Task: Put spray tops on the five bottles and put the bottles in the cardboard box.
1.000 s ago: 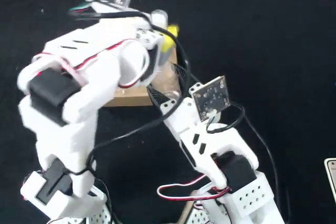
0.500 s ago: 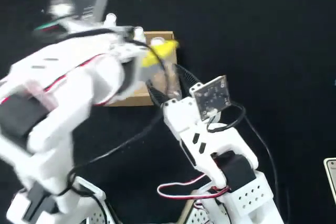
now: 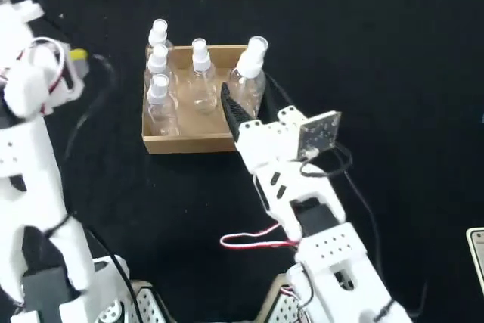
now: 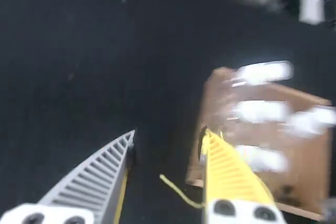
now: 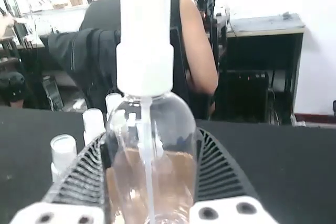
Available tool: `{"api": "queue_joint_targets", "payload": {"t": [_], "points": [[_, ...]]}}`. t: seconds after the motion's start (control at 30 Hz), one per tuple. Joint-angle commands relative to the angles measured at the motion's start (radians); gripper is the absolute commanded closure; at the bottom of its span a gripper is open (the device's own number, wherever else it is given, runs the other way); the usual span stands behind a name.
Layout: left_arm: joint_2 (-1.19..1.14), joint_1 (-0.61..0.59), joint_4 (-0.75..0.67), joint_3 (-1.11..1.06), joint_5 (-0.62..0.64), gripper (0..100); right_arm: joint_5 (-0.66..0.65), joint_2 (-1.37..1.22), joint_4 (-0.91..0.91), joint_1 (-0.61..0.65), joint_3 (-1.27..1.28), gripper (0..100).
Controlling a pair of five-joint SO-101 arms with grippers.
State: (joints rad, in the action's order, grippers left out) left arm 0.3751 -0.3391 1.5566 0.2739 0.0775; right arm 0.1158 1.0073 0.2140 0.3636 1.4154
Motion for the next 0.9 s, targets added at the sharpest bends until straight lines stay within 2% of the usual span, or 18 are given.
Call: {"api": "queue_joint_targets", "payload": {"t": [0.0, 0.17, 0.4, 0.57, 0.7, 0.87], "points": [[0.017, -0.087, -0.262, -0.298, -0.009, 82, 0.006, -0.154, 0.075, -0.021, -0.054, 98.7], [0.028, -0.125, -0.450, -0.524, -0.009, 82, 0.006, -0.367, 0.299, -0.023, -0.074, 98.8], [0.028, -0.107, -0.732, -0.782, 0.002, 82, 0.006, -0.644, 0.562, -0.018, -0.114, 98.8], [0.023, -0.067, -0.919, -0.958, 0.006, 82, 0.006, -0.825, 0.600, -0.017, -0.213, 98.8], [0.028, -0.059, -1.049, -1.086, 0.075, 82, 0.006, -0.937, 0.600, -0.021, -0.285, 98.8], [0.028, -0.064, -1.149, -1.171, 0.086, 82, 0.006, -1.013, 0.600, -0.009, -0.314, 98.7]]}}
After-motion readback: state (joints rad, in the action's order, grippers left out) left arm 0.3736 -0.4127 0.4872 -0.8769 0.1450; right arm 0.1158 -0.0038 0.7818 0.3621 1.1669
